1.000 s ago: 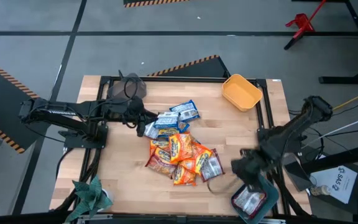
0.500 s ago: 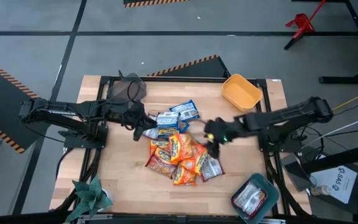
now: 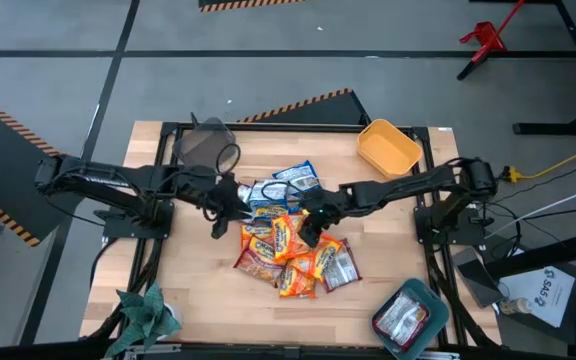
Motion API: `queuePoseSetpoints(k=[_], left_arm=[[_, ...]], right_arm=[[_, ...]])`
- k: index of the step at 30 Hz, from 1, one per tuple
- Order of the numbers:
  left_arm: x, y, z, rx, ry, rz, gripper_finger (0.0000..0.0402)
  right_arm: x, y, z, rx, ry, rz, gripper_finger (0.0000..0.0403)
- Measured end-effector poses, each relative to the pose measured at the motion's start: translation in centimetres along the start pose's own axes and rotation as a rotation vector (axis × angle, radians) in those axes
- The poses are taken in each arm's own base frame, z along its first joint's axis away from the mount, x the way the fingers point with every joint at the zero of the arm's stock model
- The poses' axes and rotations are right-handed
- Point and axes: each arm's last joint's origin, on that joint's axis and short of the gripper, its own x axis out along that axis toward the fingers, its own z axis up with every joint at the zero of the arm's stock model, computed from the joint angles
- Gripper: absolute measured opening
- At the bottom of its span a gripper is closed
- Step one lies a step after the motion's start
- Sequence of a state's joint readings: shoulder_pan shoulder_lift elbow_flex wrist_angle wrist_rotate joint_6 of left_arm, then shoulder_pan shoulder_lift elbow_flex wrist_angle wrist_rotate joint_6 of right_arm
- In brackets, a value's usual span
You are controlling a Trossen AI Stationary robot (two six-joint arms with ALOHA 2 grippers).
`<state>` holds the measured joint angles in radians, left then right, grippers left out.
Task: Sort Maruchan noodles
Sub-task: Put the orange noodle pack into the yellow bin
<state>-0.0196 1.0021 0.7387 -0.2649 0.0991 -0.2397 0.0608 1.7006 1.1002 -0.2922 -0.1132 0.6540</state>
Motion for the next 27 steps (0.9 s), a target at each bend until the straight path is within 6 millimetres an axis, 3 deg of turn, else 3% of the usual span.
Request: queuePoseSetpoints(k=[6, 11, 18, 27], left_arm=[[2.4, -0.6, 0.2, 0.109, -0.042, -0.109, 0.0082], [4.8, 0.5, -1.7, 0.098, -0.05, -0.155, 0.0082], [7.1, 1.7, -4.4, 0.102, -0.115, -0.084, 0.0073], [10.3, 1.0, -6.3, 0.021, -0.051, -0.049, 0.0022]], right_arm=[[0.0, -0.4, 0.1, 0.062, -0.046, -0.078, 0.0218], [0.0, -0.4, 0.1, 0.105, -0.06, -0.091, 0.0218], [0.0, -0.4, 0.2, 0.156, -0.073, -0.095, 0.0218], [-0.1, -0.7, 0.1, 0.204, -0.105, -0.164, 0.0218]])
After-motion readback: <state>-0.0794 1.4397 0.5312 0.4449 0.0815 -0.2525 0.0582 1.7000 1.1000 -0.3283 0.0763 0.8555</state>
